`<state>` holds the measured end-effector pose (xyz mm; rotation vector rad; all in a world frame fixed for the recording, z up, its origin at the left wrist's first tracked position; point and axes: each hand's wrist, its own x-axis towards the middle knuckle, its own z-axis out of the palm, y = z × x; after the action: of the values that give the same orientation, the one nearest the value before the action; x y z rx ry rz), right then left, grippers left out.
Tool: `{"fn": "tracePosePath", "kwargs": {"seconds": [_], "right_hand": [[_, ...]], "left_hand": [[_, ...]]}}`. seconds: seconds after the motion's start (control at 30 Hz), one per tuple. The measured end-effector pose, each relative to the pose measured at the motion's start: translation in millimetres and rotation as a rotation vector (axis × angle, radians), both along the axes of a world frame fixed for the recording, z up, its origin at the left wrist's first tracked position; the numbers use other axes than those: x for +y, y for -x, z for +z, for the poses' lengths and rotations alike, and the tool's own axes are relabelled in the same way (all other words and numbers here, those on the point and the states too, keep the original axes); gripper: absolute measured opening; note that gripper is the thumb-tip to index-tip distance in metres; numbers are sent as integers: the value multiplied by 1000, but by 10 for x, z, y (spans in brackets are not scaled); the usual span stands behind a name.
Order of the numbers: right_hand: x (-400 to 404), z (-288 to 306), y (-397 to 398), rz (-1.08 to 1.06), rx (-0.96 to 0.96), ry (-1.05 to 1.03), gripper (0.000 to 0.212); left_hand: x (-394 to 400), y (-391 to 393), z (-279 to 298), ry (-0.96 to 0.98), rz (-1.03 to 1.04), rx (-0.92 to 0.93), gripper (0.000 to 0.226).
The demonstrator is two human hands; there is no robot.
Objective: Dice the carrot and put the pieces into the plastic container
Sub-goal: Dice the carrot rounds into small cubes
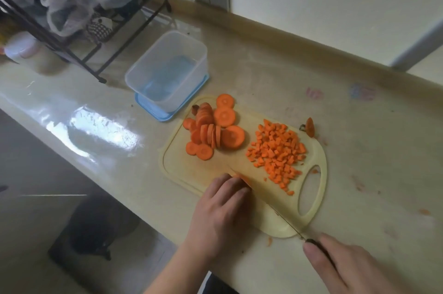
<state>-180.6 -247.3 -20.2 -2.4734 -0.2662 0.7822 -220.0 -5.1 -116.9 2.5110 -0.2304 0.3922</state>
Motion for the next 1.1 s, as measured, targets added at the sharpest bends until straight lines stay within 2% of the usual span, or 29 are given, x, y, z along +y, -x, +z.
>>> {"fn": "tracePosePath", "kwargs": {"seconds": [0.13,0.27,0.4,0.47,0.57,0.63,0.67,0.77,0.87,0.93,1.03,1.1], "right_hand": [[28,-72,-7,137,-158,47,83],[190,-73,-91,137,38,136,109],[194,-141,-198,99,74,-44,100],[112,-150,-196,49,55,-56,97],[7,-101,-66,-45,-20,-23,74],[-28,-72,30,-93,-92,-16,66],[-42,-71,55,-105,-146,-13,65],[-22,-35,105,-101,-96,27,67],[-2,-48,120,-97,-157,43,75],[33,-12,115,-50,-116,103,81],[51,-18,87,76,-221,150,76],[123,-26,18,102,-135,104,86]], "left_hand": [[-21,-8,4,-7,29,2,26],[-36,-17,26,18,40,-13,20],[-50,-26,57,-6,51,-19,17],[-64,-23,75,-4,61,-45,17],[-81,-3,63,-13,81,-75,19],[-76,2,40,-14,85,-71,20],[-74,0,33,-14,86,-66,20],[-65,-7,35,-9,76,-47,23],[-55,-1,47,2,64,-42,24],[-46,3,35,2,68,-43,19],[-46,2,24,4,79,-49,13],[-51,-12,49,10,77,-64,12]]}}
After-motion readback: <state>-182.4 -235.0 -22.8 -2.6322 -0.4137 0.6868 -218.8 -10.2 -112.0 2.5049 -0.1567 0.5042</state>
